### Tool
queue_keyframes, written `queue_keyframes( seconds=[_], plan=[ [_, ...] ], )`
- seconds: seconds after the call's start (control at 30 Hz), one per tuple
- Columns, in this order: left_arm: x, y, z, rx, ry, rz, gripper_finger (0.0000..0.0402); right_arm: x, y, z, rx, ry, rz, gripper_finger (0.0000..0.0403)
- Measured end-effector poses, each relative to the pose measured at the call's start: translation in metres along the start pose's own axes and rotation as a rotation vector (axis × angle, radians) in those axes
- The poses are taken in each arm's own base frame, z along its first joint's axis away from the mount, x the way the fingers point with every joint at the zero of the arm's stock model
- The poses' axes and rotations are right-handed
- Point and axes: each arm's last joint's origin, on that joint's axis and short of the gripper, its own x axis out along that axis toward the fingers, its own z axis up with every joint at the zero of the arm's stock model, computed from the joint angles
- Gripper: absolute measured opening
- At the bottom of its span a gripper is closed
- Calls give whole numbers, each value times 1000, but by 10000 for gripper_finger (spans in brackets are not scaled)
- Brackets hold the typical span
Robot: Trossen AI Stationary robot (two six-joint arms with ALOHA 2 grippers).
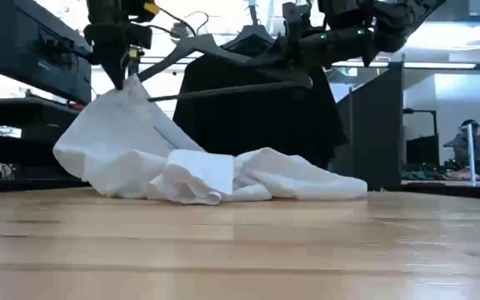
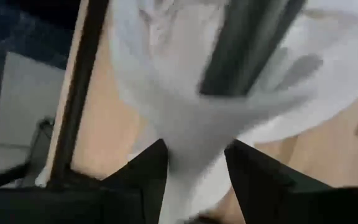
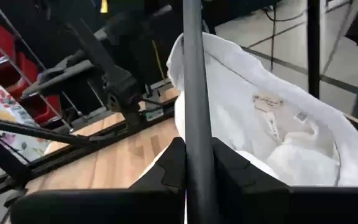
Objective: Hang clothes
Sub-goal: Hang the white polo on the rack
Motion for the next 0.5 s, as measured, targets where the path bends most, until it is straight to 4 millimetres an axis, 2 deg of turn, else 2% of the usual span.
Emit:
queue_keyframes(
  seconds=[0.23,0.5],
  plan=[
    [0,-3,9,-58,-146,-145,145,0,1,2,-31,-16,13,29],
    [-5,-9,31,-166,-387,-346,145,0,2,5,-68,-40,45,29]
  ],
)
